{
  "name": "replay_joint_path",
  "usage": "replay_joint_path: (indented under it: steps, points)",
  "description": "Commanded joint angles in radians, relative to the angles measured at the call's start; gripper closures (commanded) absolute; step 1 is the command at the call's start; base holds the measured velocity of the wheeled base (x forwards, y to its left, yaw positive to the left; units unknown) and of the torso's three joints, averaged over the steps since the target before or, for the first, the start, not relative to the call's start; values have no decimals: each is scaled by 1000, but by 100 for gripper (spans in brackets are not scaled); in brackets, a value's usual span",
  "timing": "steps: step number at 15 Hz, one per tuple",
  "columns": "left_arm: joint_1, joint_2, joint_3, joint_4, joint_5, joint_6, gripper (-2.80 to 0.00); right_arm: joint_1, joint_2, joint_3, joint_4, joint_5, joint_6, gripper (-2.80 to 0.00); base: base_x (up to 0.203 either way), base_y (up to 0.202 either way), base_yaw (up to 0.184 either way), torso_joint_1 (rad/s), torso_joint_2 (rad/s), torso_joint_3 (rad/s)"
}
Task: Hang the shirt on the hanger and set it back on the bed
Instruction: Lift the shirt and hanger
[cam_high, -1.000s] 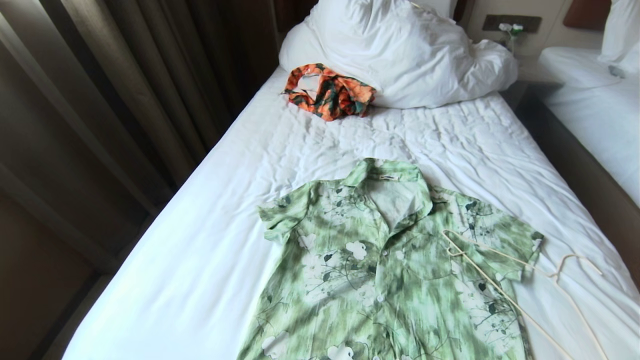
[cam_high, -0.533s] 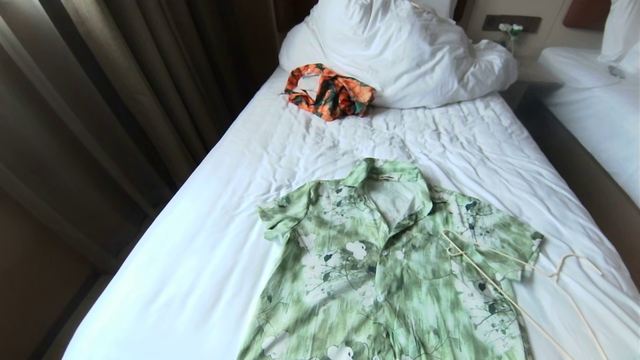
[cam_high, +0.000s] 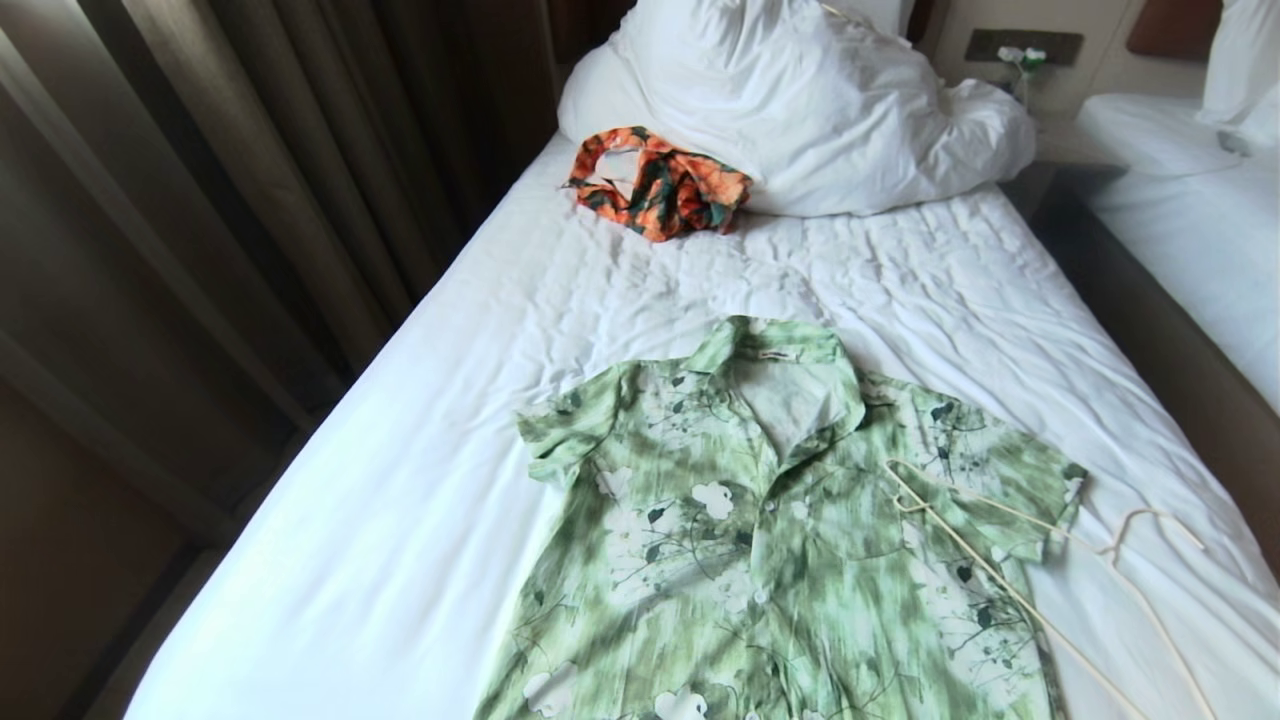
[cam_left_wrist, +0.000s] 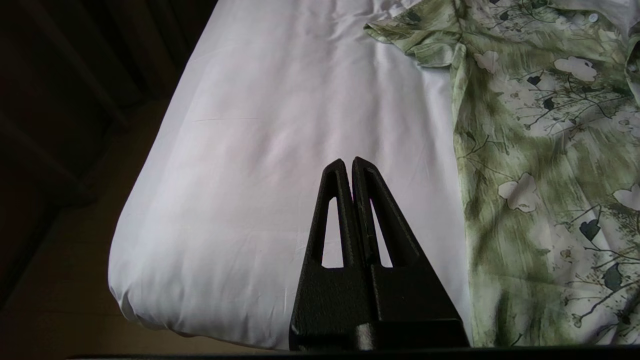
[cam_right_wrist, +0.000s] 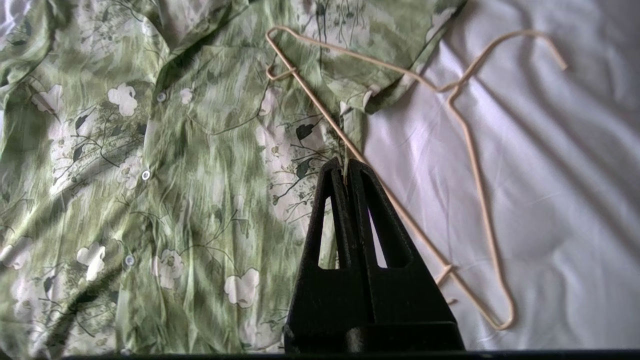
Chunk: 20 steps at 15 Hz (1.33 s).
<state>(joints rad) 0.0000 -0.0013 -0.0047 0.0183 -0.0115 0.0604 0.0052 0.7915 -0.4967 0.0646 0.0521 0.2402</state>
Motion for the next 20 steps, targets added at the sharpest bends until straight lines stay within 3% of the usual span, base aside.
replay_joint_path:
  steps: [1, 3, 5, 7, 14, 15, 20]
  points:
    - [0, 1, 0, 0, -1, 1, 0, -17, 261, -26, -16, 10, 37, 0, 0, 0, 0, 0, 0, 0]
    - [0, 1, 0, 0, 1, 1, 0, -72, 445, -53, -35, 30, 68, 0, 0, 0, 0, 0, 0, 0]
    - [0, 1, 0, 0, 0, 1, 0, -170, 583, -73, -42, 47, 49, 0, 0, 0, 0, 0, 0, 0]
    - [0, 1, 0, 0, 1, 1, 0, -269, 648, -85, -24, 85, -20, 0, 0, 0, 0, 0, 0, 0]
    - [0, 1, 0, 0, -1, 1, 0, -412, 695, -105, 71, 112, -239, 0, 0, 0, 0, 0, 0, 0]
    - [0, 1, 0, 0, -1, 1, 0, -427, 714, -106, 67, 120, -252, -280, 0, 0, 0, 0, 0, 0]
    - [0, 1, 0, 0, 0, 1, 0, -506, 840, -108, -33, 397, -261, -280, 0, 0, 0, 0, 0, 0]
